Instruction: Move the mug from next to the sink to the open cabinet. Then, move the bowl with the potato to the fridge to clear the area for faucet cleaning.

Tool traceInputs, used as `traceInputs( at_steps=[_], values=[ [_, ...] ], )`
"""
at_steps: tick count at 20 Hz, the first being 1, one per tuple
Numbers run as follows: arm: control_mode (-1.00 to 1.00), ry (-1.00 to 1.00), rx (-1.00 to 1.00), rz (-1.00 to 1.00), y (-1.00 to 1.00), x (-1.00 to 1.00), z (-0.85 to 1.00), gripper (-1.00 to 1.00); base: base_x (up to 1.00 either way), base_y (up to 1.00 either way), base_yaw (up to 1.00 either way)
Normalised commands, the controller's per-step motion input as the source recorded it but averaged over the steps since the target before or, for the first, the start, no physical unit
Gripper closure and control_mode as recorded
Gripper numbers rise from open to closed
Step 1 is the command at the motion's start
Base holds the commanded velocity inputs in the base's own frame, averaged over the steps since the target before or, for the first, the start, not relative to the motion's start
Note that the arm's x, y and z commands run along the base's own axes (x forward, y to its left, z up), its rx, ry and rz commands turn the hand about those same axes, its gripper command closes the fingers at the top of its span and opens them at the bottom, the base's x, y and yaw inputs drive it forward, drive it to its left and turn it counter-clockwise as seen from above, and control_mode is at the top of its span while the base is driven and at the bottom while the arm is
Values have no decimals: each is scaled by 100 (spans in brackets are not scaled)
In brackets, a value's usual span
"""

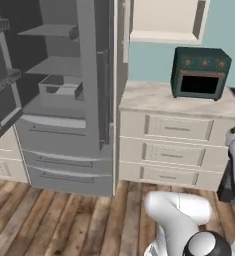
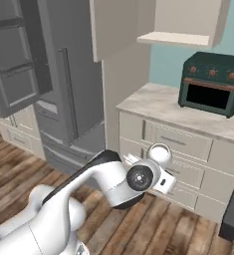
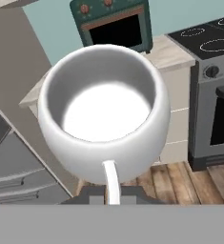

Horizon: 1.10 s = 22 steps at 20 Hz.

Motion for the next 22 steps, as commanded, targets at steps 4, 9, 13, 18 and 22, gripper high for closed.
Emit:
traceInputs(
  at_steps=[4,9,13,18,22],
  values=[
    [100,0,0,0,0,0,0,100,100,55,-31],
    [100,0,0,0,0,0,0,100,100,31,-27],
    [100,0,0,0,0,0,0,100,91,-31,-14],
    [100,0,0,0,0,0,0,100,31,-21,0],
    [100,0,0,0,0,0,0,100,4,-1,0]
  ],
)
